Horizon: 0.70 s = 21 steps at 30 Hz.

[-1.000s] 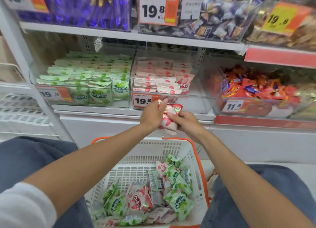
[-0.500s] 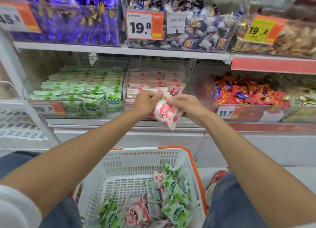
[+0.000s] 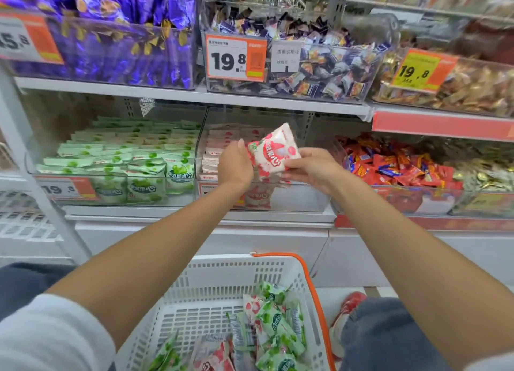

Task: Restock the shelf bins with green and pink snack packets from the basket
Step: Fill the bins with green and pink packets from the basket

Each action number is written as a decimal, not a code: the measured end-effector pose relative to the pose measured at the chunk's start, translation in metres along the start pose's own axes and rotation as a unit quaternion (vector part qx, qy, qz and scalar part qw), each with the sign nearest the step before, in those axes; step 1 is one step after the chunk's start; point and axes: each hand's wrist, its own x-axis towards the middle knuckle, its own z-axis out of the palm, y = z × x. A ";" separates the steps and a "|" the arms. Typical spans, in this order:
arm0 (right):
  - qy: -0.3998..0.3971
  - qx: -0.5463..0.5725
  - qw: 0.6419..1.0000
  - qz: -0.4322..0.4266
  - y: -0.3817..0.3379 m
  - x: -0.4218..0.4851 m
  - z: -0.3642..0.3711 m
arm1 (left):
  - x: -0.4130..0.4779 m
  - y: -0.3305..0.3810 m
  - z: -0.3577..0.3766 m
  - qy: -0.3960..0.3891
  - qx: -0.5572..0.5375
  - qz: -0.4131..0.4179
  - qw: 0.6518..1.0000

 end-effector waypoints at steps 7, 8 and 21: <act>0.116 -0.393 0.906 -0.104 -0.011 0.070 -0.056 | 0.050 -0.015 0.025 -0.190 0.270 0.202 0.922; 0.103 -0.440 0.887 -0.094 -0.007 0.078 -0.058 | 0.053 -0.020 0.027 -0.220 0.308 0.204 0.903; 0.148 -0.223 0.959 0.091 0.065 0.147 -0.020 | 0.051 -0.044 0.031 -0.234 0.278 0.217 0.906</act>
